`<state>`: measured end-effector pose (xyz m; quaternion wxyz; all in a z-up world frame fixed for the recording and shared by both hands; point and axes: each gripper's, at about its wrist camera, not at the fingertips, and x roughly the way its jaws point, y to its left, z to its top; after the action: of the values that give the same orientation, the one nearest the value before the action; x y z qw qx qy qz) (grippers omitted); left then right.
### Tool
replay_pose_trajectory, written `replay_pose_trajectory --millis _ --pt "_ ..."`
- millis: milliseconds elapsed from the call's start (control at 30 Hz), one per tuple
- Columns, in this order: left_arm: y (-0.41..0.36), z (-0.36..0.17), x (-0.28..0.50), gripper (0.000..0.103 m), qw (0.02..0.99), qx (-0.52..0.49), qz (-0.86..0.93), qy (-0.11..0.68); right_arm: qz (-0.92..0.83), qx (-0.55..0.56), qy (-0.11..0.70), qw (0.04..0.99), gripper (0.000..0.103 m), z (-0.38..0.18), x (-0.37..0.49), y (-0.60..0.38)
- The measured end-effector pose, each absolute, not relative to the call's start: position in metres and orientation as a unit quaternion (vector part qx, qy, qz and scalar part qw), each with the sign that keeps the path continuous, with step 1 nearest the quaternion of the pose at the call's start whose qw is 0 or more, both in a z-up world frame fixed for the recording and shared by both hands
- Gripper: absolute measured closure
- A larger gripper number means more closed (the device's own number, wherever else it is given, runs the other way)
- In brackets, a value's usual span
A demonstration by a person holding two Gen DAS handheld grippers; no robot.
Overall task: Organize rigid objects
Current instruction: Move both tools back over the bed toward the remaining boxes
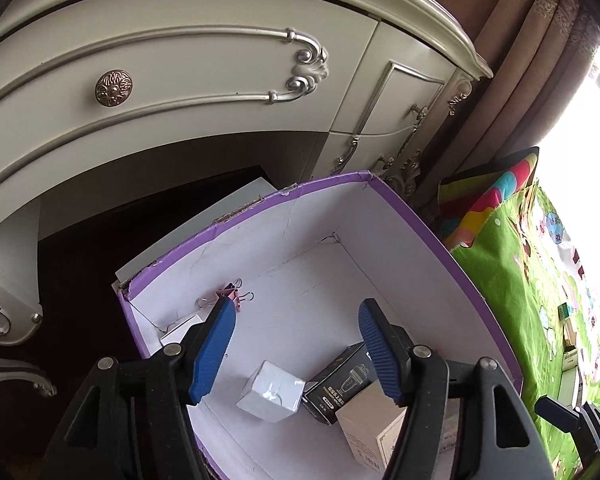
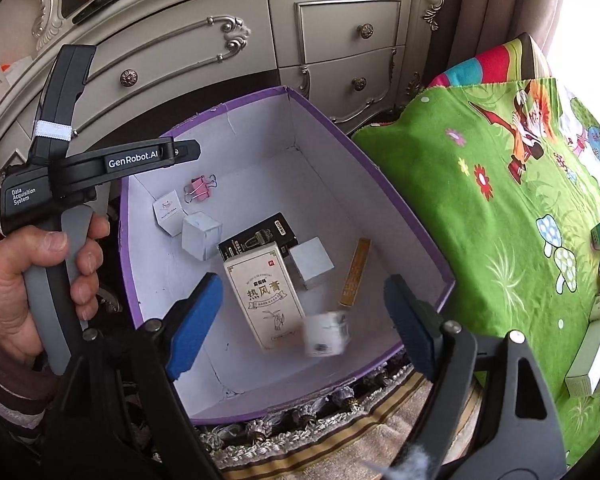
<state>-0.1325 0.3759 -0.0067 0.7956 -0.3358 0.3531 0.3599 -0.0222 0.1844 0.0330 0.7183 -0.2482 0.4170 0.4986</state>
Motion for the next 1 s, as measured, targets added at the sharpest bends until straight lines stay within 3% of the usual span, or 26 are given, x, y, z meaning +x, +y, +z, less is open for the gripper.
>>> replay_pose_trajectory --millis 500,1000 --pt "0.348 0.006 -0.101 0.038 0.804 -0.317 0.335 0.375 0.480 -0.235 0.392 0.749 0.017 0.051 0.000 0.154" --pt "0.277 0.030 -0.039 0.038 0.841 -0.294 0.246 0.382 0.383 -0.189 0.388 0.816 0.017 0.067 0.083 0.057"
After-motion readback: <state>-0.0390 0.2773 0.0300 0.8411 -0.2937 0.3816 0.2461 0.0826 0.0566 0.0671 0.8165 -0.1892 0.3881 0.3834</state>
